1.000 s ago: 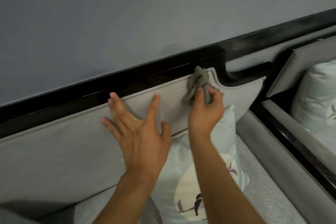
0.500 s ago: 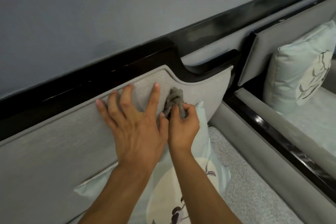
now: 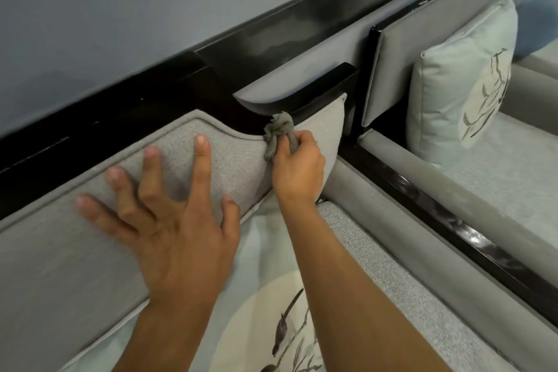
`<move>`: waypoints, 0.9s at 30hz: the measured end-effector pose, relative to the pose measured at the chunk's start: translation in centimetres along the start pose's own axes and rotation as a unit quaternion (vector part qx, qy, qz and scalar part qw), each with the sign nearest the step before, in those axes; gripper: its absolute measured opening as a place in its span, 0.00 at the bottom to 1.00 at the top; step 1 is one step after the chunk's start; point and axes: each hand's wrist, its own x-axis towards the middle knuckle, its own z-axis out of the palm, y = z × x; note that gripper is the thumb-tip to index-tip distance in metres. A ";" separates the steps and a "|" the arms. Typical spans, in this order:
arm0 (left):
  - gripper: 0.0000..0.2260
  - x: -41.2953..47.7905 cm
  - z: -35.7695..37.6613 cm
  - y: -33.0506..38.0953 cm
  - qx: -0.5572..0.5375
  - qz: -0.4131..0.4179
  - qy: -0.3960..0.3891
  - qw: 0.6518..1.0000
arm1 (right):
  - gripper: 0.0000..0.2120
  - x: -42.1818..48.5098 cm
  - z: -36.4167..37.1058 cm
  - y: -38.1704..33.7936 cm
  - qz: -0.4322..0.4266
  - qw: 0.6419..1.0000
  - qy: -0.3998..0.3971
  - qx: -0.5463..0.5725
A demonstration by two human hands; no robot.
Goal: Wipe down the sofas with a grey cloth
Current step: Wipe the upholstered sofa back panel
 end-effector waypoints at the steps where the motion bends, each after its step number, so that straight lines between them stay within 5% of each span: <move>1: 0.35 0.0 0.1 0.0 -0.001 0.000 -0.003 1.000 | 0.08 -0.6 0.0 0.7 -0.011 1.000 0.004 -0.019; 7: 0.34 -0.4 0.9 -0.7 -0.006 0.005 0.010 1.000 | 0.08 0.3 -1.2 3.1 -0.019 0.997 0.016 -0.068; 12: 0.33 -0.2 1.6 -1.0 -0.012 0.017 0.026 0.999 | 0.08 2.9 0.6 3.9 0.022 0.996 0.084 0.003; 17: 0.32 -0.5 2.3 -1.5 0.006 0.028 0.054 0.998 | 0.09 0.3 0.3 7.1 0.012 0.998 0.050 0.020; 23: 0.31 -0.3 2.5 -1.8 0.012 0.023 0.027 0.999 | 0.06 3.8 0.9 7.2 0.013 0.988 0.124 0.093; 27: 0.31 -0.3 2.8 -1.9 -0.001 0.027 0.035 0.999 | 0.05 3.0 1.1 8.6 0.016 0.986 0.106 0.127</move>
